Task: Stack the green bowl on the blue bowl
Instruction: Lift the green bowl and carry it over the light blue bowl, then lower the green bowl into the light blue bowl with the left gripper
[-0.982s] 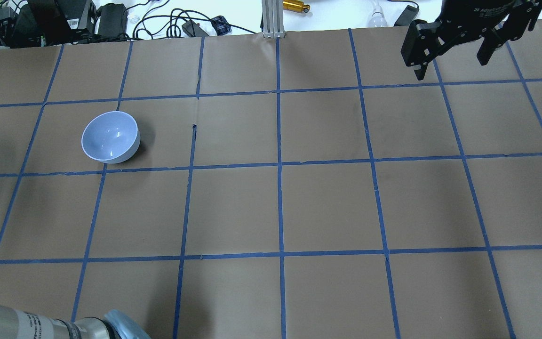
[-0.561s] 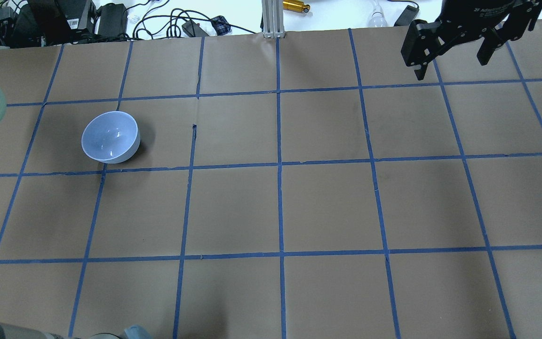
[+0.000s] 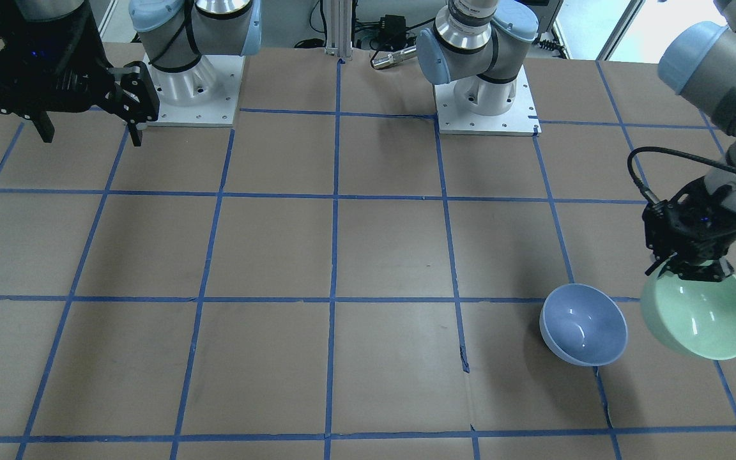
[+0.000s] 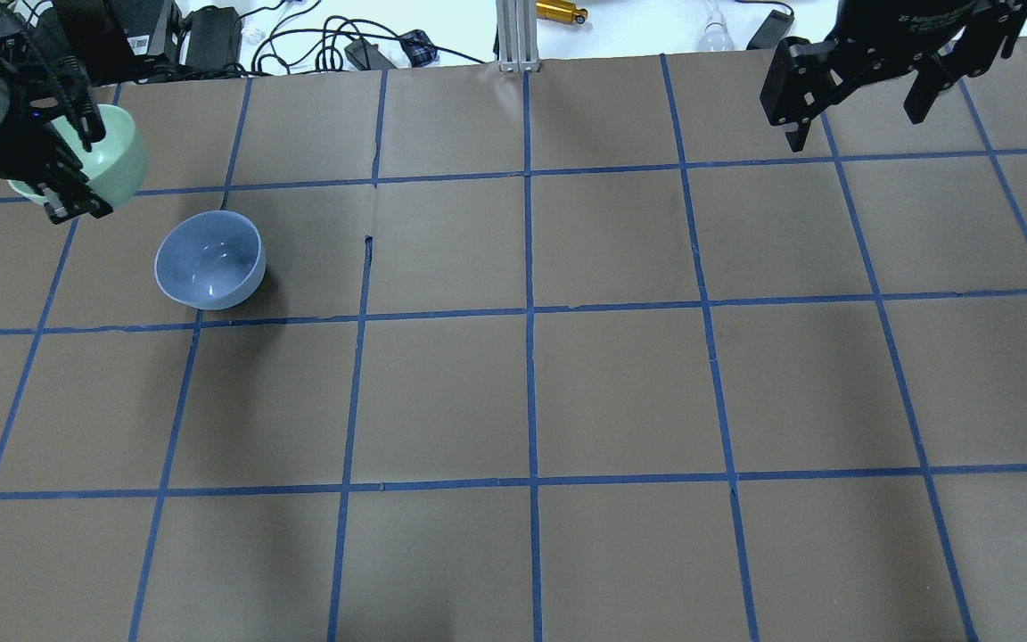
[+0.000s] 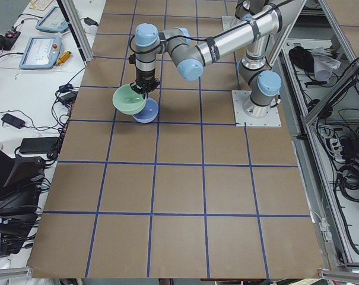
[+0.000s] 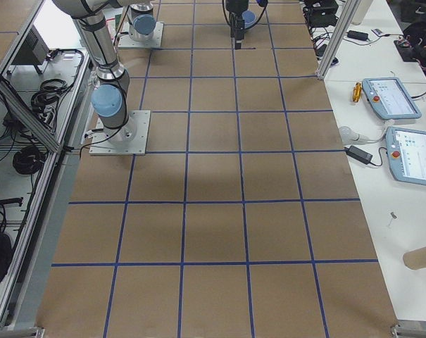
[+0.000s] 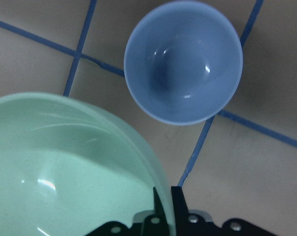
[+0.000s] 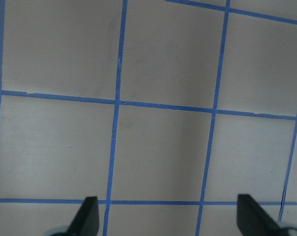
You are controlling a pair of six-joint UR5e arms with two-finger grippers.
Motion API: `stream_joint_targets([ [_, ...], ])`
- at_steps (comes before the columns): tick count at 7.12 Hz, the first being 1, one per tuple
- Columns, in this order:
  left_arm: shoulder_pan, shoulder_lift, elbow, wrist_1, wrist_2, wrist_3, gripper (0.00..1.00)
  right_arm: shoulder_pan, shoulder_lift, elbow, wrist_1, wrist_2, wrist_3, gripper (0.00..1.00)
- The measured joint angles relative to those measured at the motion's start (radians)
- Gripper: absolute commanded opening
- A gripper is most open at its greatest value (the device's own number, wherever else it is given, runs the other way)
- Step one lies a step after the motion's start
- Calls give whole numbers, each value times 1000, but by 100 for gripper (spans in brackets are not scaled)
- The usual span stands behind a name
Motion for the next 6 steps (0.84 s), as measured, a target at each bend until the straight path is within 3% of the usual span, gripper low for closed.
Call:
stream_joint_targets([
  [2,-64,-7,-58,36,0,-136,0,0,0,0,0,0,0,100],
  [6,-78,-38,-179,215,50,-168,0,0,0,0,0,0,0,100],
])
